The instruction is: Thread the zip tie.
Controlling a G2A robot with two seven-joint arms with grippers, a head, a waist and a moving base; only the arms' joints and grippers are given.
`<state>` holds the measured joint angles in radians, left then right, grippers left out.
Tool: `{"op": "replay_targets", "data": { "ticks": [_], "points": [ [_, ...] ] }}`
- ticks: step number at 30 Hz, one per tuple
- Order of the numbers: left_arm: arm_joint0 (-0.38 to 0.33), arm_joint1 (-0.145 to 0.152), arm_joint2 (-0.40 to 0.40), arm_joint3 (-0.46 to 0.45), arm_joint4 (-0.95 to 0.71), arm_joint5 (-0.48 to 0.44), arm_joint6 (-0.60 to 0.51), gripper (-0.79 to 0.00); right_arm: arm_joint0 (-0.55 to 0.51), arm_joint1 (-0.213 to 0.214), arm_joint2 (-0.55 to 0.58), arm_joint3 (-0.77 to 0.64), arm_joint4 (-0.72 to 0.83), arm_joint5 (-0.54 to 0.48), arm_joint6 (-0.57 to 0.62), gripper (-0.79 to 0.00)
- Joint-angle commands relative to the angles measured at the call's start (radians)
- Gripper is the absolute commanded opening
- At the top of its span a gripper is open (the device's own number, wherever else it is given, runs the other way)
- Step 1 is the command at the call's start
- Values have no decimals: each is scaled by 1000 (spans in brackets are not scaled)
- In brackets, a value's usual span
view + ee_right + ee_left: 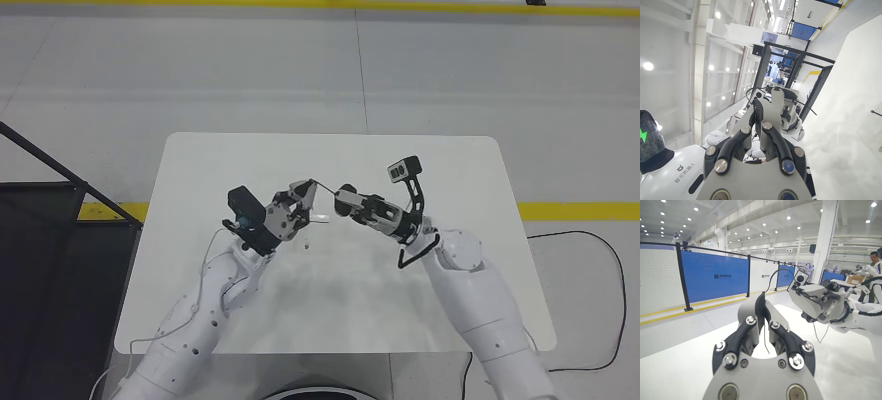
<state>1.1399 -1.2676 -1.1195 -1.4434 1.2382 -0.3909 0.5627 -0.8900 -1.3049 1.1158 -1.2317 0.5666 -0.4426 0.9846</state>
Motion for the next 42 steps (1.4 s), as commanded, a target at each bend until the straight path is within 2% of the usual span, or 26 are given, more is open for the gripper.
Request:
{"op": "replay_targets", "data": {
  "ticks": [1,13,20,36,42],
  "points": [
    [3,0,-6,-5,-4,-1,5,-785,3,0,-2,5,-10,5,-3,-785],
    [16,-3,-28,-23,-20,-3,17,-785,17,2,-14,26,-107,51,-42,-785],
    [16,-5,-26,-23,0,-1,20,-785,20,1,-12,25,-111,62,-61,-785],
    [12,-11,-27,-6,28,12,32,-785,-23,4,38,-11,50,-38,0,-785],
    [8,-14,-18,5,44,10,21,-785,-27,3,42,-20,81,-44,21,-785]
  ]
}}
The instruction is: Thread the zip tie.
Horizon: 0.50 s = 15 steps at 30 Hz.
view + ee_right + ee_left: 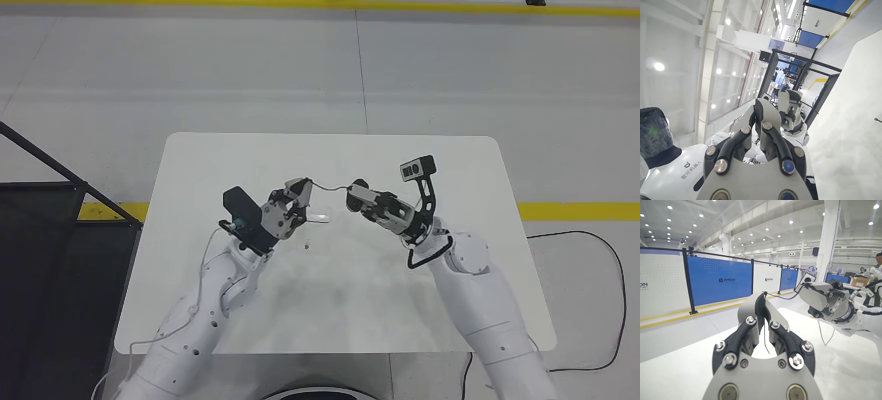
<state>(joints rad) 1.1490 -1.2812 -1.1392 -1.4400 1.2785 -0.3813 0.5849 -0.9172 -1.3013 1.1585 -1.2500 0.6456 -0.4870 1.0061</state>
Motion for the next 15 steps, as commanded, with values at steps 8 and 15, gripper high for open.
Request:
{"op": "replay_targets", "data": {
  "ticks": [8,15],
  "points": [
    [-4,-3,8,9,25,-4,-3,-785,-8,-3,2,-10,46,-24,16,-785],
    [-4,-5,9,7,25,-10,-4,-785,7,-7,-13,9,31,-2,24,-785]
  ]
}}
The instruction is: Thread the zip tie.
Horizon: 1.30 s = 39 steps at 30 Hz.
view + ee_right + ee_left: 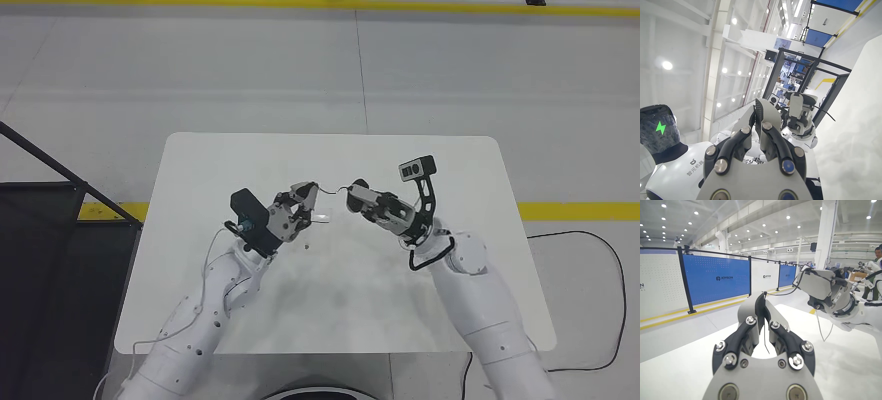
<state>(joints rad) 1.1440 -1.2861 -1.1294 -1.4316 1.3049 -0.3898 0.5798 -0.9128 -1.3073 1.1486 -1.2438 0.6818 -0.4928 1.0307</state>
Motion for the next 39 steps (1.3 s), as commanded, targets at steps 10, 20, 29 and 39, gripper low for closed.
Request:
{"op": "replay_targets", "data": {
  "ticks": [10,20,29,39],
  "points": [
    [8,-1,-4,-8,-5,-16,-2,-785,21,-7,-30,24,-42,5,-6,-785],
    [12,-4,-14,-14,-34,-26,0,-785,20,-8,-29,28,-44,-1,-4,-785],
    [14,-6,-23,-19,-66,-33,-10,-785,20,-8,-24,34,-49,0,0,-785],
    [17,-8,-36,-27,-74,-32,0,-785,12,-4,-19,34,-88,13,-5,-699]
  ]
}}
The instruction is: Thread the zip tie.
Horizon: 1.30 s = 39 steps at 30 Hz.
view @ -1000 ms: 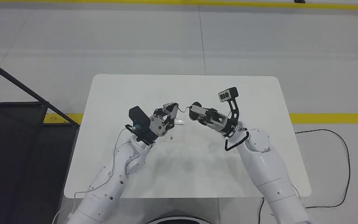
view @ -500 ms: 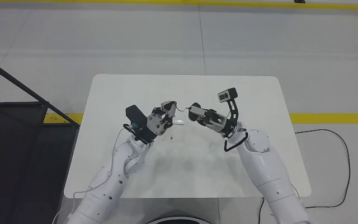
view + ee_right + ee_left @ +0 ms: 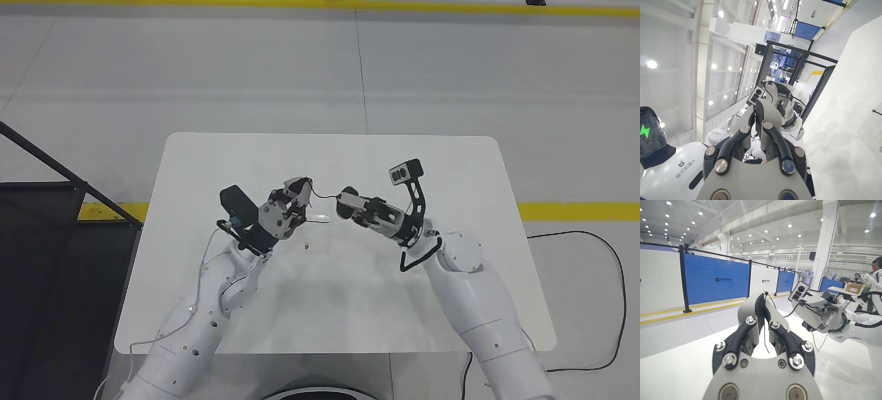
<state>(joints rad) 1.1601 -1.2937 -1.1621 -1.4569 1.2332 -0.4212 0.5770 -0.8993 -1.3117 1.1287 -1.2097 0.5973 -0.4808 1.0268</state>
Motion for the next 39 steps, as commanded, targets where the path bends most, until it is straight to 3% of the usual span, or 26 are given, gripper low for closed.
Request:
{"op": "replay_targets", "data": {
  "ticks": [1,7,9,12,17,39],
  "points": [
    [3,0,-6,-5,-6,-1,4,-785,-3,1,1,1,-6,4,-2,-702],
    [9,0,-14,-13,-11,-1,7,-785,-8,3,4,0,-22,7,-7,-674],
    [10,-1,-15,-14,-12,-1,9,-785,-9,3,3,0,-27,9,-10,-563],
    [11,-2,-15,-14,-14,0,12,-785,-11,3,3,0,-32,9,-14,-468],
    [11,-3,-16,-14,-14,2,13,-785,-13,4,3,-2,-36,9,-16,-431],
    [6,-9,-13,-1,-3,1,7,-785,-35,5,-22,-85,-154,8,-96,-570]
  ]
}}
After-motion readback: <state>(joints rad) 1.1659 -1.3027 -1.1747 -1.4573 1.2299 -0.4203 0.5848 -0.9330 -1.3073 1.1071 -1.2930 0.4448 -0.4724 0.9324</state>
